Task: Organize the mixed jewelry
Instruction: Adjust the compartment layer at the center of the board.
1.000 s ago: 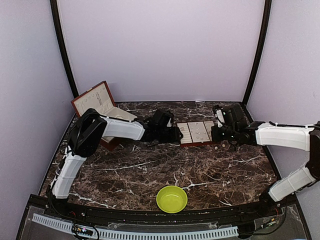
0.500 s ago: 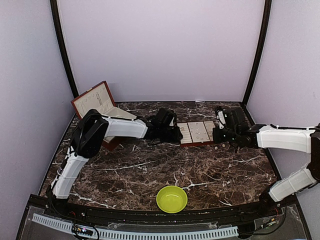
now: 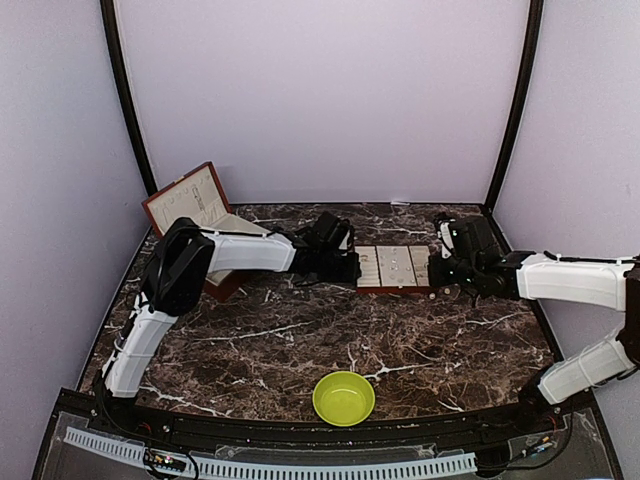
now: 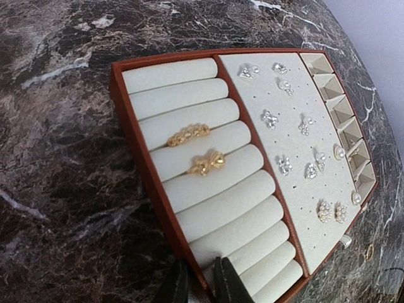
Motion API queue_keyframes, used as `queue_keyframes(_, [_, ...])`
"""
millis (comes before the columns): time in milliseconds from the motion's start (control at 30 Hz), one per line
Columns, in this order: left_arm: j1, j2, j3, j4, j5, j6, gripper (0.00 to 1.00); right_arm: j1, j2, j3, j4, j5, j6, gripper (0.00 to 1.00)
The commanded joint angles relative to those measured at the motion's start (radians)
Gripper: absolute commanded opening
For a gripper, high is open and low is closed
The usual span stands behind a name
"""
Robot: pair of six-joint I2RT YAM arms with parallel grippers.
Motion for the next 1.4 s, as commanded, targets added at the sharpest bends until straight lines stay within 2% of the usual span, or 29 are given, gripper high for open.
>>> queue_keyframes(0, [0.016,-0.004,0.005,-0.189,-0.037,0.076,0.18,-0.003,-0.012,-0.017,0.039,0.018,0.02,0.0])
queue_keyframes(200, [0.028,-0.024,-0.016,-0.247,-0.038,0.111,0.2,-0.003,0.004,-0.017,0.039,0.014,0.028,0.0])
queue_keyframes(400, [0.042,-0.057,-0.034,-0.267,-0.001,0.146,0.26,-0.003,0.0,-0.025,0.039,0.018,0.036,0.0])
queue_keyframes(600, [0.071,-0.081,-0.034,-0.303,0.062,0.2,0.22,-0.003,-0.02,-0.03,0.036,0.032,0.038,0.0])
queue_keyframes(1100, [0.101,-0.106,-0.061,-0.406,0.162,0.548,0.13,-0.003,-0.068,-0.045,0.01,0.048,0.058,0.0])
queue_keyframes(1367, [0.112,-0.119,-0.079,-0.385,0.235,0.727,0.11,-0.003,-0.09,-0.066,0.017,0.002,0.062,0.0])
